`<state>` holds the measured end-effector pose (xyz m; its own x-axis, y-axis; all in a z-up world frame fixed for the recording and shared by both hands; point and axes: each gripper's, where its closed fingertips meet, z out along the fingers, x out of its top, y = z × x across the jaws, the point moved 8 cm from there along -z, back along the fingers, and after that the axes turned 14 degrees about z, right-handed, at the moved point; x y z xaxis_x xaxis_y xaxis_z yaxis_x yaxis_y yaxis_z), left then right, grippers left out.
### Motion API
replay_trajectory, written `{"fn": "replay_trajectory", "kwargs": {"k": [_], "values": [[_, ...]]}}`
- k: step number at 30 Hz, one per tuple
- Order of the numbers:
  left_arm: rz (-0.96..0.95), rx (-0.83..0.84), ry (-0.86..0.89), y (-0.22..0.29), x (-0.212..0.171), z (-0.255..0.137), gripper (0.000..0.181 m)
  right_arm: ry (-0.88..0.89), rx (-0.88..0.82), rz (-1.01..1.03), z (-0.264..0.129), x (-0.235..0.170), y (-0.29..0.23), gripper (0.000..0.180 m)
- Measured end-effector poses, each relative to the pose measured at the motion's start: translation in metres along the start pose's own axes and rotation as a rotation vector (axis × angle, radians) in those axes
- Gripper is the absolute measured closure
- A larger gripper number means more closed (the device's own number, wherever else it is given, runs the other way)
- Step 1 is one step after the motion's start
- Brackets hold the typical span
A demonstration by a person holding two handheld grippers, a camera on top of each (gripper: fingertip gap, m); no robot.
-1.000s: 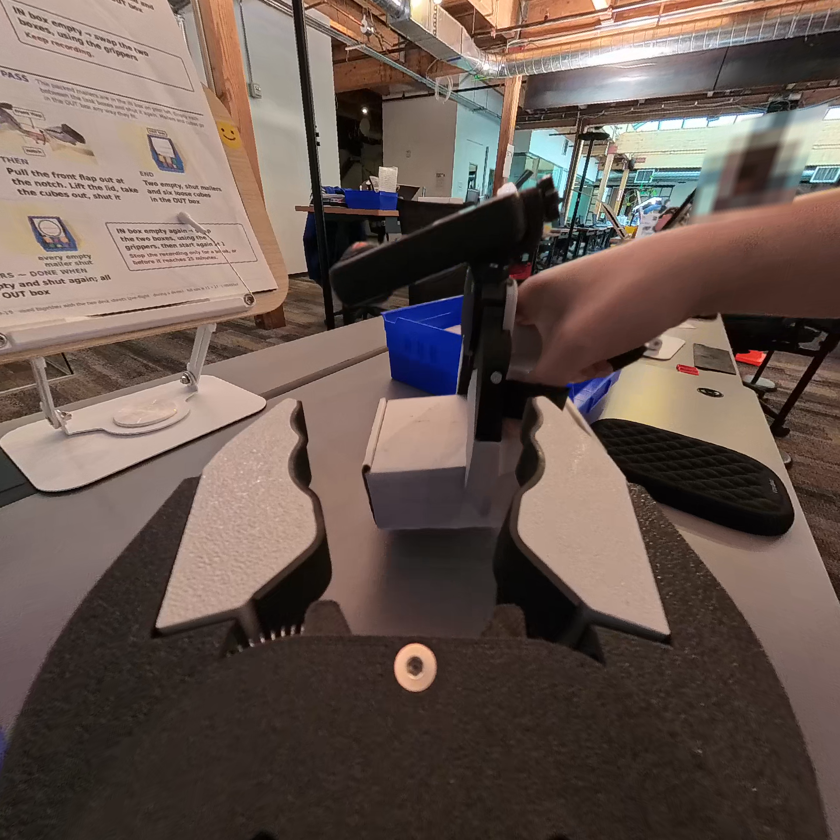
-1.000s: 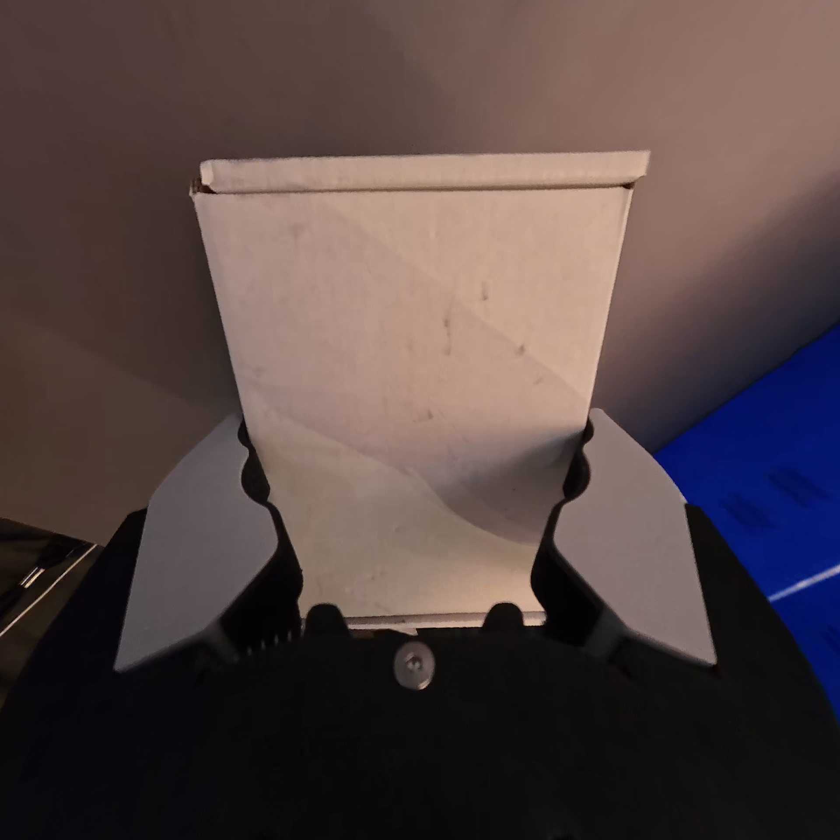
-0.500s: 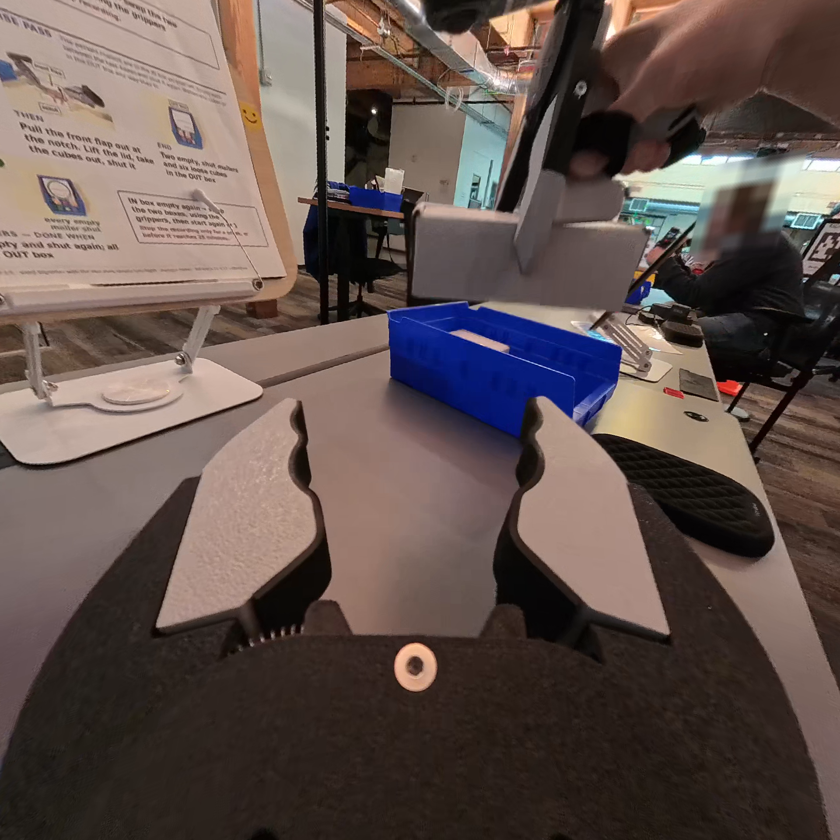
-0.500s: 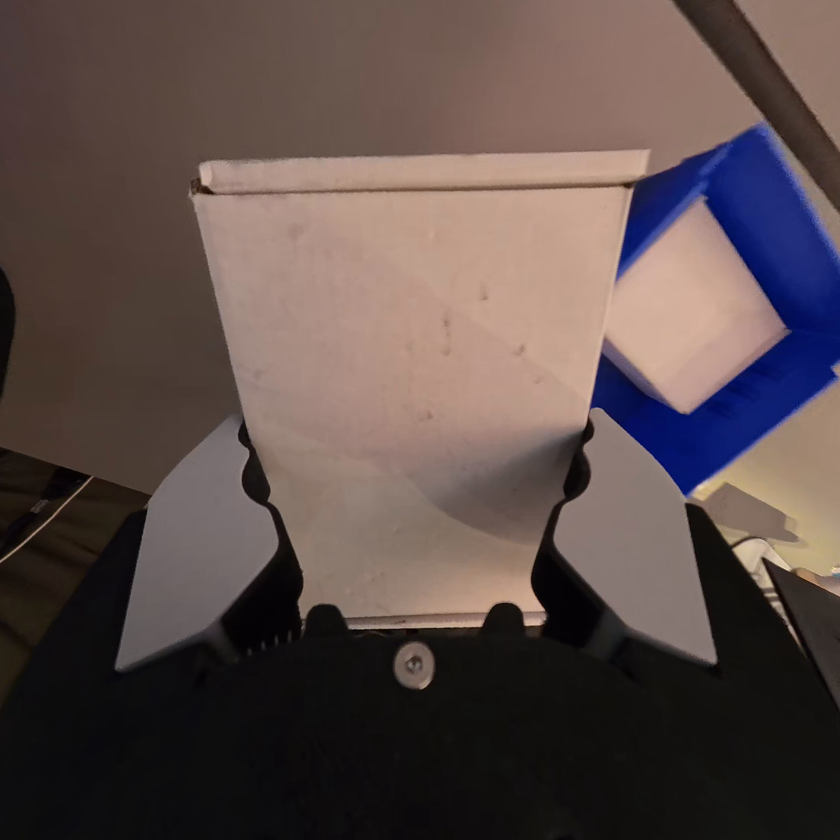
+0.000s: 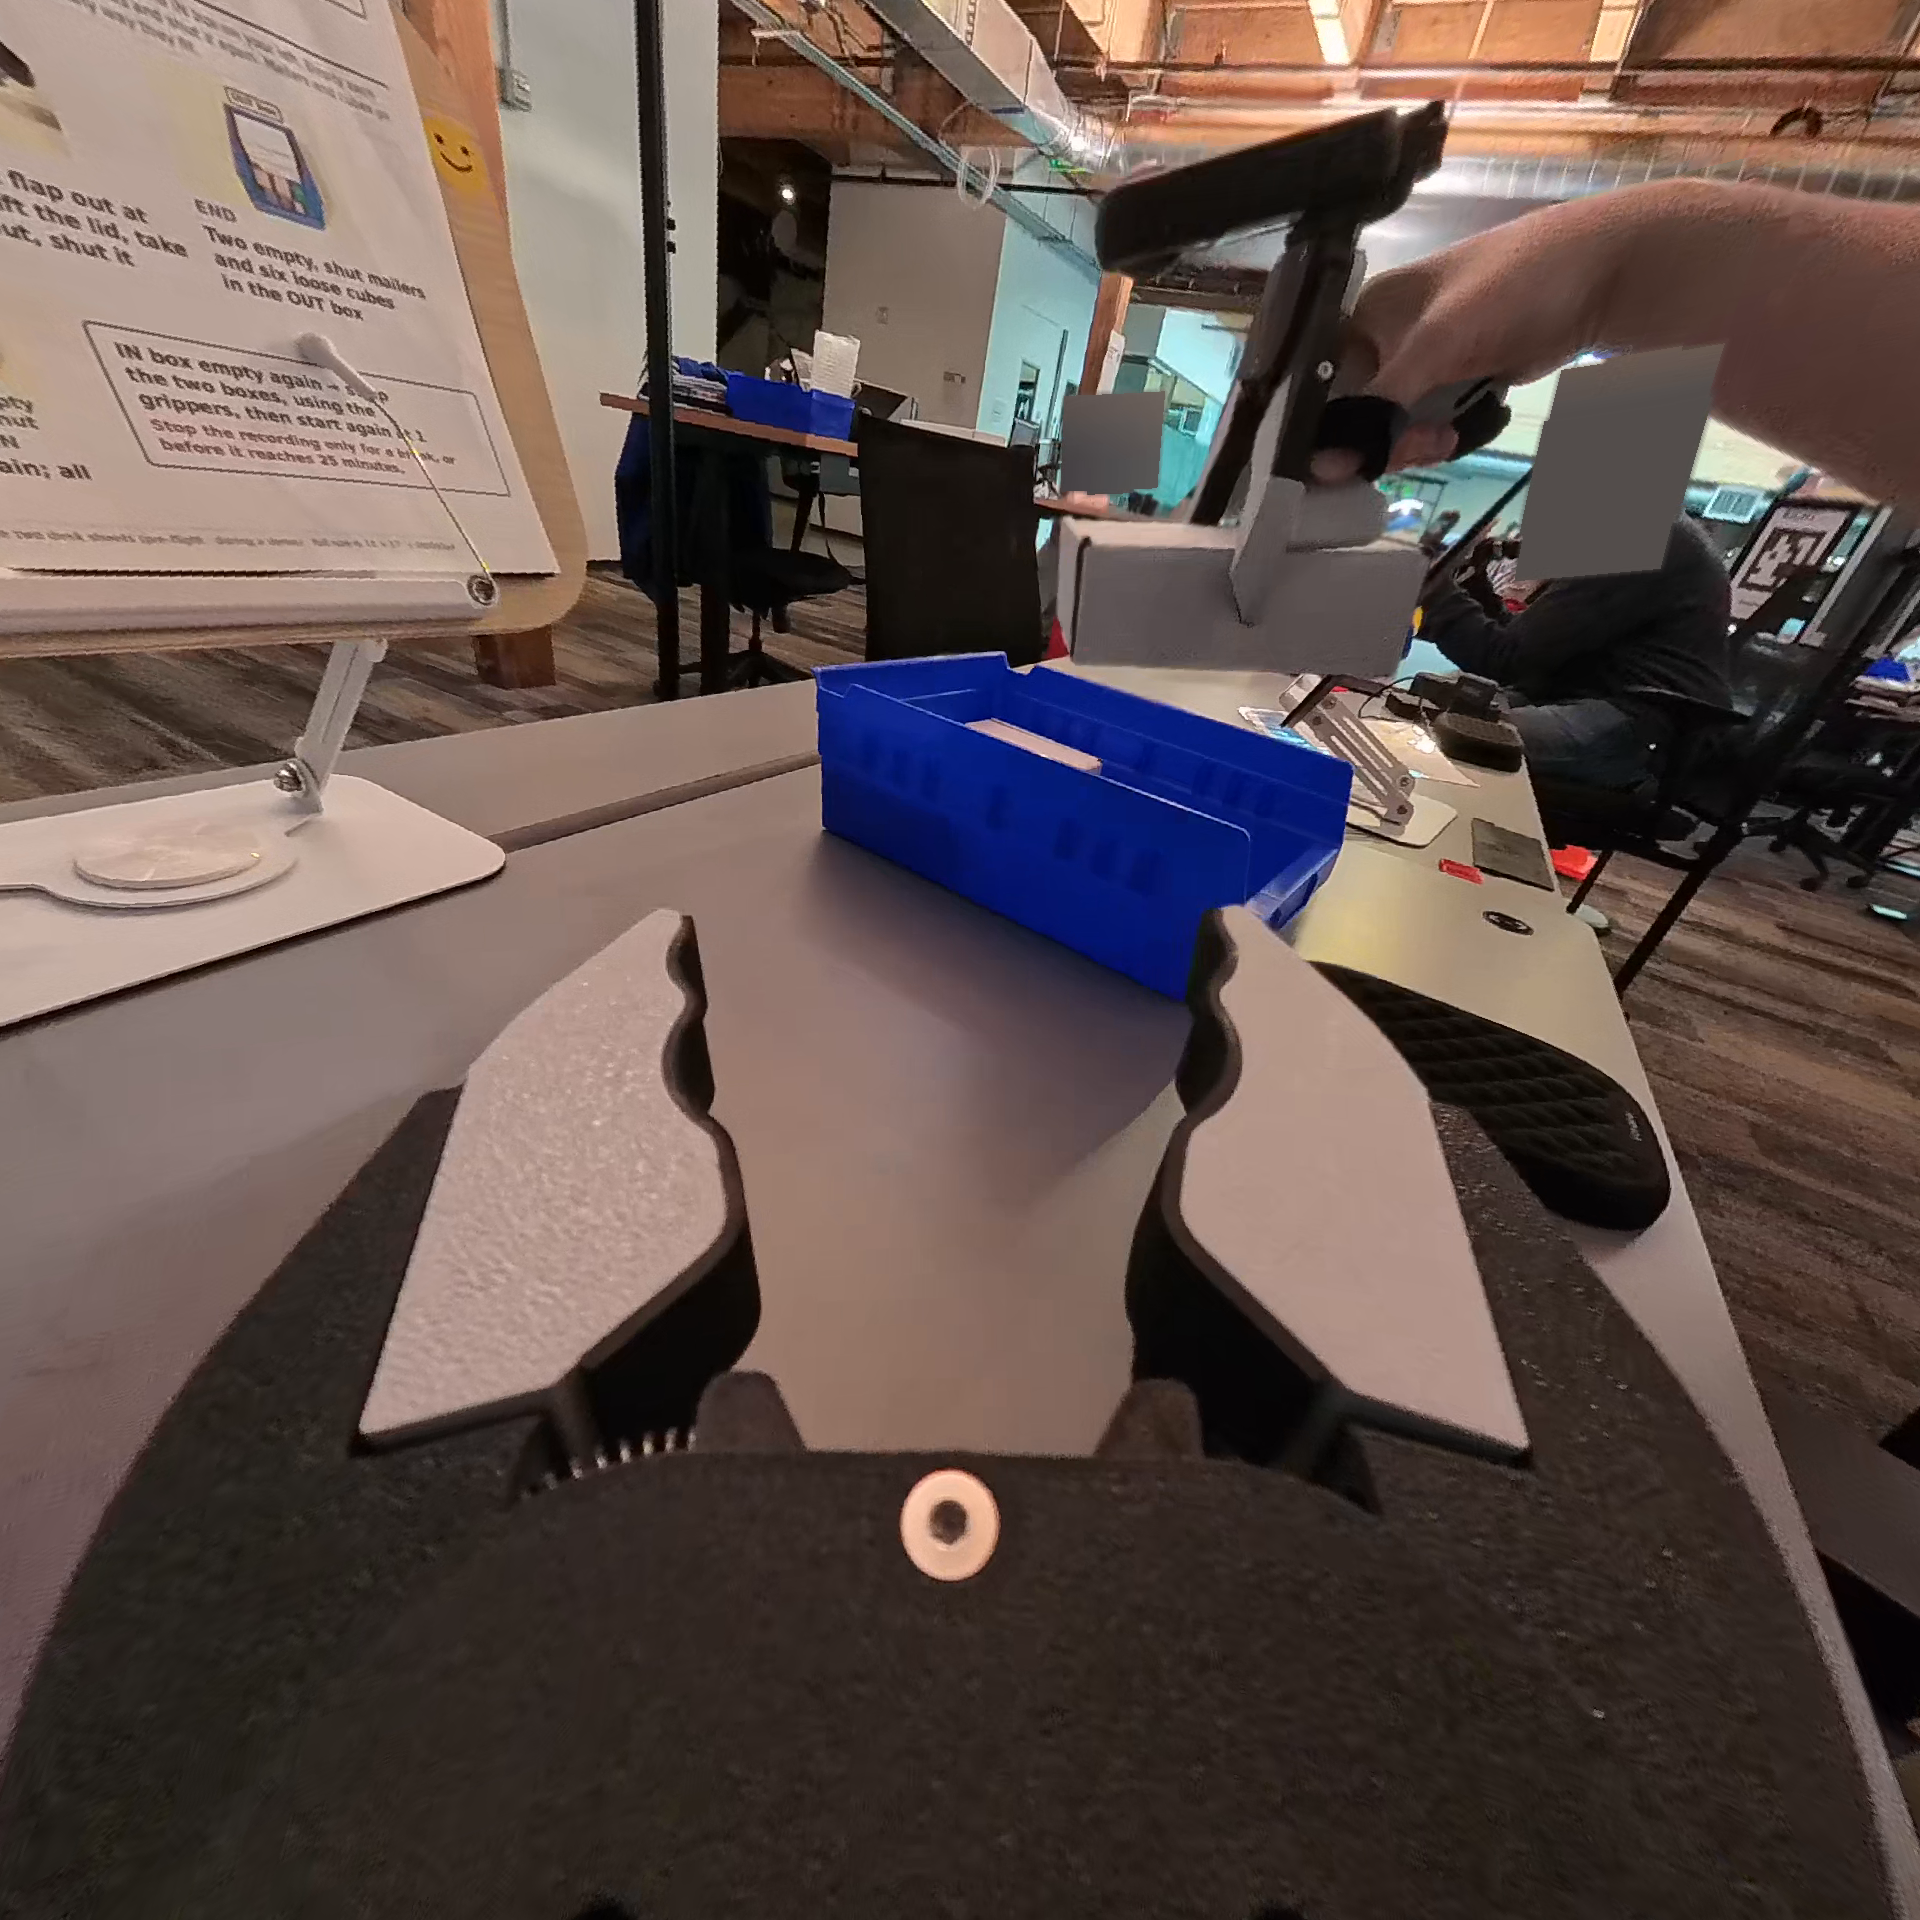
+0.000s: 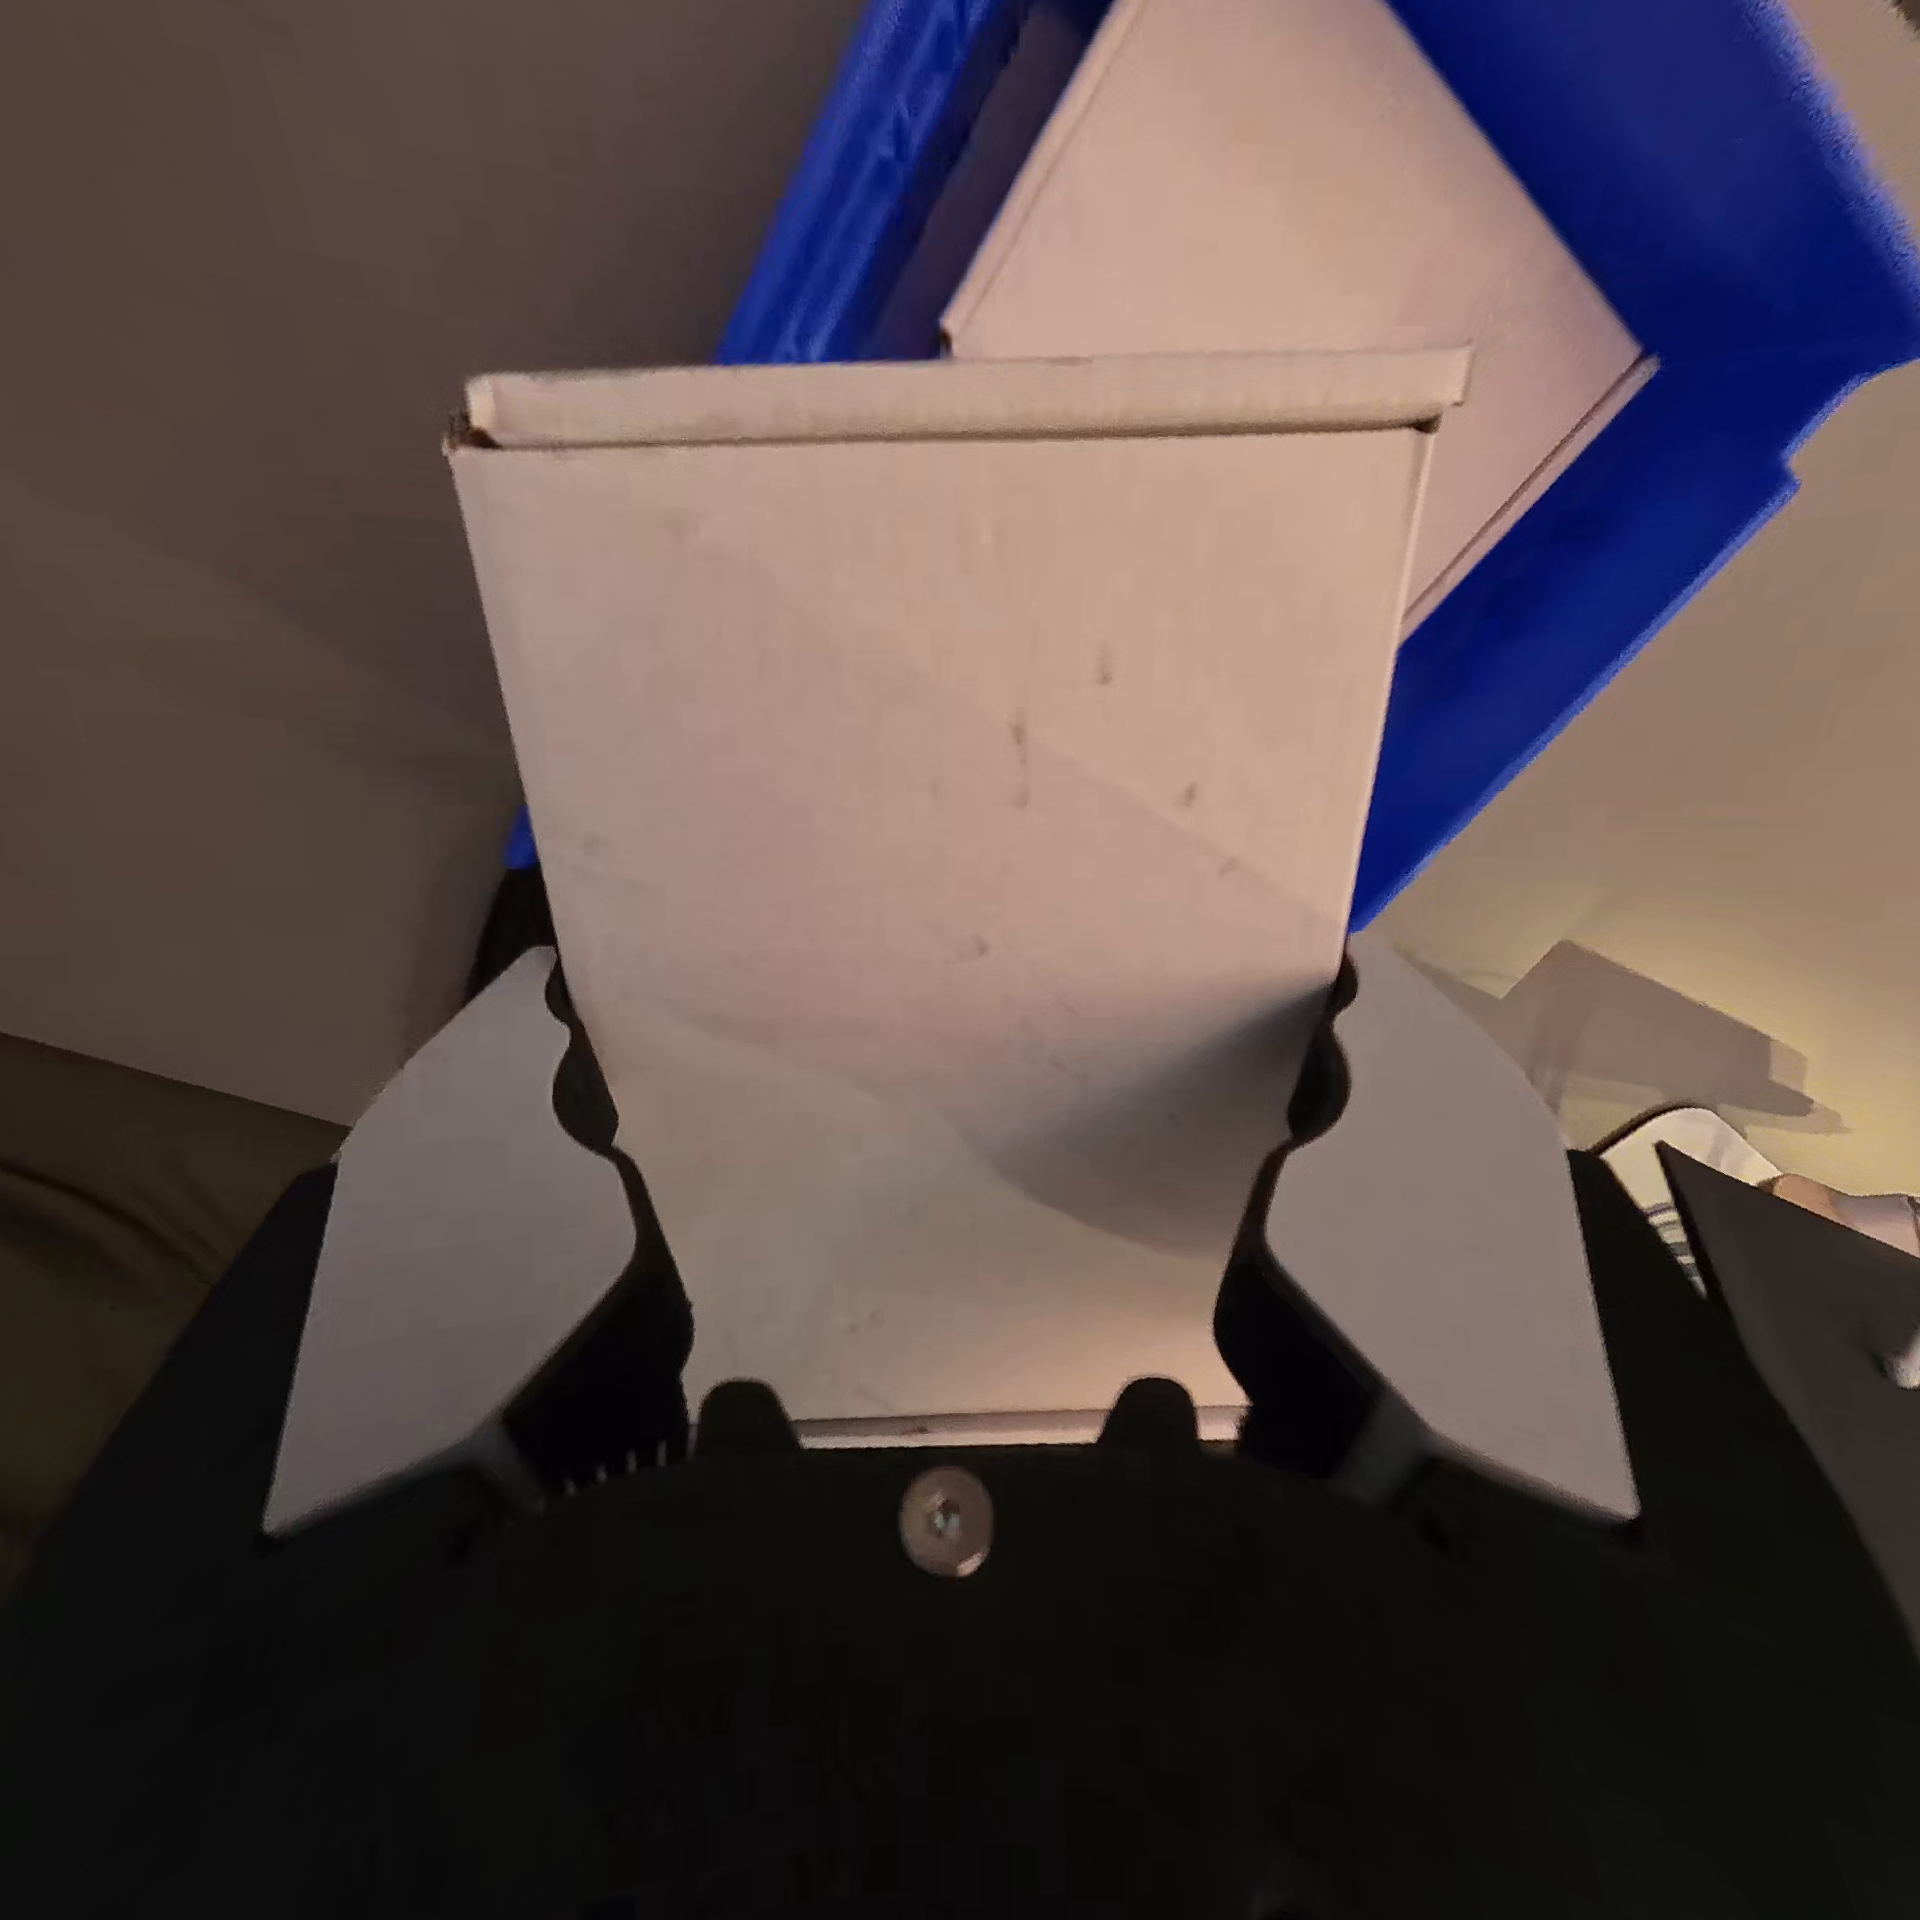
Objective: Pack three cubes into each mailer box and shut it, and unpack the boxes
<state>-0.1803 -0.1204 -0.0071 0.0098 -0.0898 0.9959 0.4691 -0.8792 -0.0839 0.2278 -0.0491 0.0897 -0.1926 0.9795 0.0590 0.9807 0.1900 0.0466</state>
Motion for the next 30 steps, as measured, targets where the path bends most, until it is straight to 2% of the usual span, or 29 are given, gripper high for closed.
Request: {"fn": "replay_trajectory", "kwargs": {"k": [11, 22, 26, 30], "values": [[0.034, -0.040, -0.025, 0.015, -0.006, 0.007, 0.093, -0.078, 0.005, -0.262, 0.060, -0.016, 0.010, 0.050], [0.046, -0.034, -0.035, 0.014, -0.008, 0.008, 0.093, 0.024, 0.029, -0.738, 0.106, -0.018, 0.004, 0.049], [0.032, -0.016, -0.024, 0.008, -0.007, 0.006, 0.093, -0.019, 0.018, -0.828, 0.129, -0.025, 0.005, 0.049], [0.032, -0.022, -0.031, 0.008, -0.009, 0.007, 0.093, 0.027, -0.027, -0.916, 0.138, -0.024, 0.004, 0.049]]}}
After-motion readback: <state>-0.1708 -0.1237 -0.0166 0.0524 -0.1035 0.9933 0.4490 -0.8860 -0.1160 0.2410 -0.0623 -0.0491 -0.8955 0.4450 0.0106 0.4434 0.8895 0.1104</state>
